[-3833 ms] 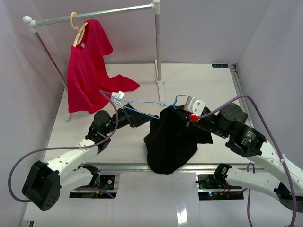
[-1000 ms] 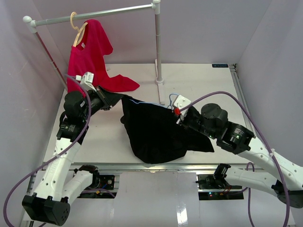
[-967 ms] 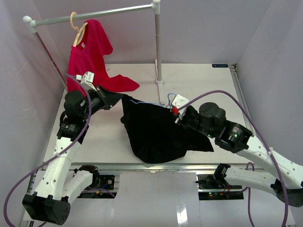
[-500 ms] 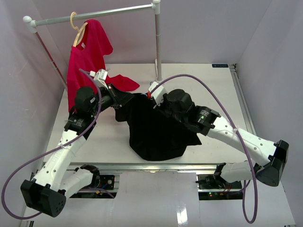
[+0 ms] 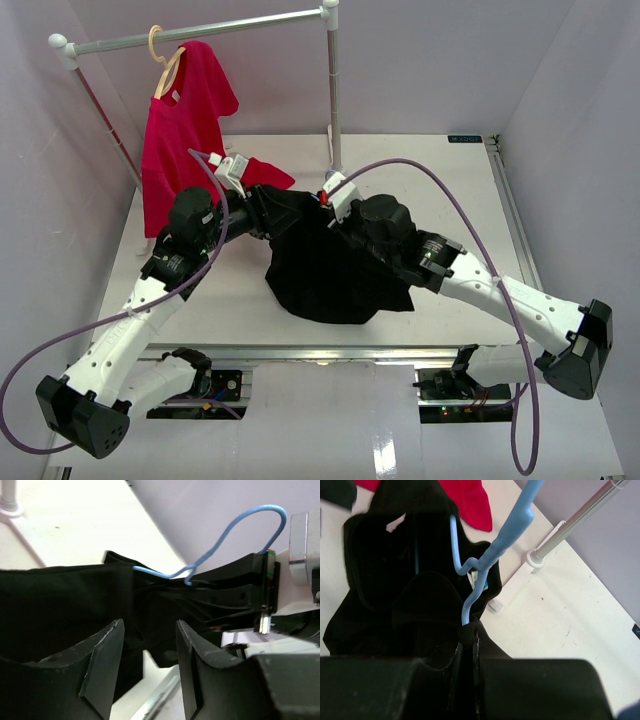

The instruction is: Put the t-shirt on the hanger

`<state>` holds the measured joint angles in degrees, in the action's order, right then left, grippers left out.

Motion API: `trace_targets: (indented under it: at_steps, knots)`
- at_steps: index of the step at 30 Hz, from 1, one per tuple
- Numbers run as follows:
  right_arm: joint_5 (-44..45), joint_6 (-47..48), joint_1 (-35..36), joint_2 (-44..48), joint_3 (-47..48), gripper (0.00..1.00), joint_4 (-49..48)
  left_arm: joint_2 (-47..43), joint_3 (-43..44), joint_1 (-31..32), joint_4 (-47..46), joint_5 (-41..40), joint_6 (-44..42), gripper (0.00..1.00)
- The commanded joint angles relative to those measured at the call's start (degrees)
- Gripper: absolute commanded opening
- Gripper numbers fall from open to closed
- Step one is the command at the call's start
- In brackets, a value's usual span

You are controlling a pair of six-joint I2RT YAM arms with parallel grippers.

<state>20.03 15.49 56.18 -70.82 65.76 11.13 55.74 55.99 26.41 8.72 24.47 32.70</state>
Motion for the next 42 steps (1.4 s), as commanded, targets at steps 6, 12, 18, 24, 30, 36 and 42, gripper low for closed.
trace_targets:
  at_steps: [6, 12, 18, 24, 30, 36, 42]
  knots:
    - [-9.99, 3.94, -1.85, 13.07, -10.2, 0.08, -8.59, 0.92, 13.46, 0.22, 14.51, -2.37, -19.18, 0.66]
    - [-16.63, 3.91, -1.84, 17.15, -10.94, 0.08, -6.62, 0.85, 22.43, 0.22, 22.63, -3.78, -33.18, 0.64]
    - [-19.4, 2.8, -1.87, 22.0, -11.78, 0.08, -7.0, 3.83, 34.12, 0.22, 33.61, -8.69, -41.71, 0.53]
    - [-21.48, 1.45, -1.78, 26.16, -13.17, 0.08, -6.7, 2.9, 37.46, 0.3, 38.98, -9.96, -54.28, 0.5]
    - [-24.44, 0.78, -1.78, 28.99, -13.82, 0.08, -5.41, 2.81, 38.33, 0.49, 45.98, 2.08, -62.91, 0.49]
    - [-25.76, 1.12, -1.86, 30.93, -13.55, 0.08, -3.83, 2.82, 38.03, 0.83, 49.3, 12.79, -67.24, 0.55]
    - [-26.67, 1.11, -1.87, 31.67, -13.55, 0.08, -3.52, 4.87, 36.36, 0.83, 51.13, 13.61, -67.9, 0.57]
